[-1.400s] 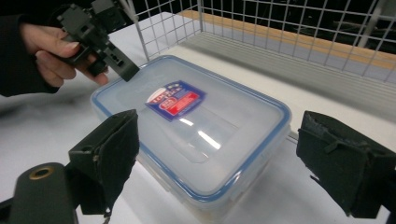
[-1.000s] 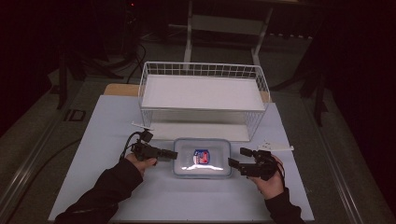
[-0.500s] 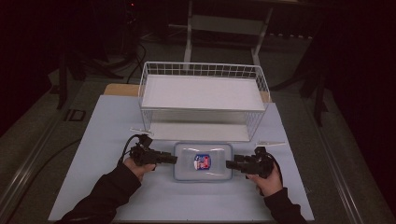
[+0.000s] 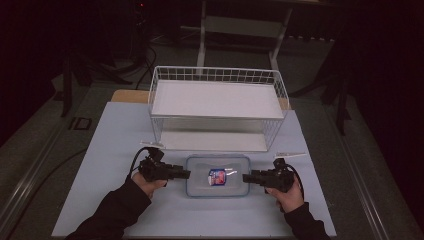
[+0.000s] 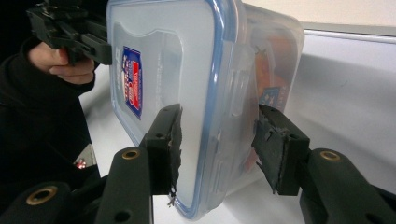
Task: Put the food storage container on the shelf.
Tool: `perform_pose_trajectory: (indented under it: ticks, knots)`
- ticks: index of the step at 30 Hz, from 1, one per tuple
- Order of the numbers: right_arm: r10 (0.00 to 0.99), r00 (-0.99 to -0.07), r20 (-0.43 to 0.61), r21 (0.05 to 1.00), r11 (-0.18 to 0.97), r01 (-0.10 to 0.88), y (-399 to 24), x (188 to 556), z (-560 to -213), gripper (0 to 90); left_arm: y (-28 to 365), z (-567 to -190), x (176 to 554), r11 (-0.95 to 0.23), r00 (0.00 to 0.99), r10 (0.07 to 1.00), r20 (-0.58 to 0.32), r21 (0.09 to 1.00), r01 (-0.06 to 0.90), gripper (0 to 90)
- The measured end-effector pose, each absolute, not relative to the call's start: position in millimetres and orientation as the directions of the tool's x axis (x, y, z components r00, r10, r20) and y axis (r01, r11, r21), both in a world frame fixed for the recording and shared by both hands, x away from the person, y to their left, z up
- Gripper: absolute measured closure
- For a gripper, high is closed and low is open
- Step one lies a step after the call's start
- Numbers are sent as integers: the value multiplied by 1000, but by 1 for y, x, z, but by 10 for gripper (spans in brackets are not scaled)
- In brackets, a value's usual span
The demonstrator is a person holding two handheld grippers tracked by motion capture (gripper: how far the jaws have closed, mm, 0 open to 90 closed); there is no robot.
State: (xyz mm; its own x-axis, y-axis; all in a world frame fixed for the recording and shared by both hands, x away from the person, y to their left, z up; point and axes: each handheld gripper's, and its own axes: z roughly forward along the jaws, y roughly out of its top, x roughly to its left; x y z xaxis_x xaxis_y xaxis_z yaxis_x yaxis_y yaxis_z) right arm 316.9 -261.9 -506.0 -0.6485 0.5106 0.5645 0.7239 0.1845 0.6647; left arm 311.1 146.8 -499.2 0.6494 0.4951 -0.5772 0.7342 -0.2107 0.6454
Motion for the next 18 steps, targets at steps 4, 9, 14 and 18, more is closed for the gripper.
perform_pose_trajectory:
  ticks: [4, 9, 14, 18]
  knots:
    - [523, -658, 543, 677, 191, 710, -261, 315, -503, 521, 146, -494, 309, -199, 660, 511, -550, 672, 713, 580]
    - [526, -670, 524, 694, 192, 694, -259, 317, -498, 521, 147, -490, 311, -200, 672, 509, -538, 686, 700, 579]
    - [527, -683, 506, 716, 185, 673, -258, 323, -490, 522, 149, -483, 317, -189, 685, 509, -521, 709, 680, 579]
    - [526, -684, 505, 722, 176, 669, -258, 328, -487, 523, 150, -480, 323, -174, 686, 512, -518, 719, 673, 579]
